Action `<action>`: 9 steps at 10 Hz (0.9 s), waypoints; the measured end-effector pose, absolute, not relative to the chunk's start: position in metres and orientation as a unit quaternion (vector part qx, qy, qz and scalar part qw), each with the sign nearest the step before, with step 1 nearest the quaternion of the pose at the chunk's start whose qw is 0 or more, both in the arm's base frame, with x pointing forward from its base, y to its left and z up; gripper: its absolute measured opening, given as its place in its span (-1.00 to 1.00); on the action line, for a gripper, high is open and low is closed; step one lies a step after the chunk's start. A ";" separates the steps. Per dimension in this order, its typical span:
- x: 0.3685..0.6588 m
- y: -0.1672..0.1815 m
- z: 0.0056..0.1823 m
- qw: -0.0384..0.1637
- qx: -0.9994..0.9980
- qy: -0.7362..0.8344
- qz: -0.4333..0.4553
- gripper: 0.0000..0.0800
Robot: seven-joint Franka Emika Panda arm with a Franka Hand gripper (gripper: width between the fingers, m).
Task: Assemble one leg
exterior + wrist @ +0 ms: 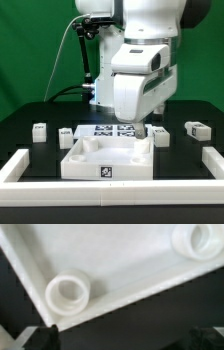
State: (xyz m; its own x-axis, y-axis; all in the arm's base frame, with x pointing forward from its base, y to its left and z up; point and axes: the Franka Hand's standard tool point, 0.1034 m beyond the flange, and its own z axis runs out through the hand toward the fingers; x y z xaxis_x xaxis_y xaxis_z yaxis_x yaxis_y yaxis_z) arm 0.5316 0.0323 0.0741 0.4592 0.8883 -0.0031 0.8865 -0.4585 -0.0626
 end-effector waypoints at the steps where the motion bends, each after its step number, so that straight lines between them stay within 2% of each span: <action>1: 0.525 0.025 0.072 0.021 -0.836 -0.548 0.006 0.62; 2: 0.520 0.017 0.069 0.015 -0.814 -0.581 -0.003 0.62; 9: 0.510 0.007 0.060 0.019 -0.791 -0.611 0.004 0.62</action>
Offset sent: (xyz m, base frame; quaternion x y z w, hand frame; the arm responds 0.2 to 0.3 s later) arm -0.0162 -0.0126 -0.0095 0.0042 -0.0134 -0.0755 0.9971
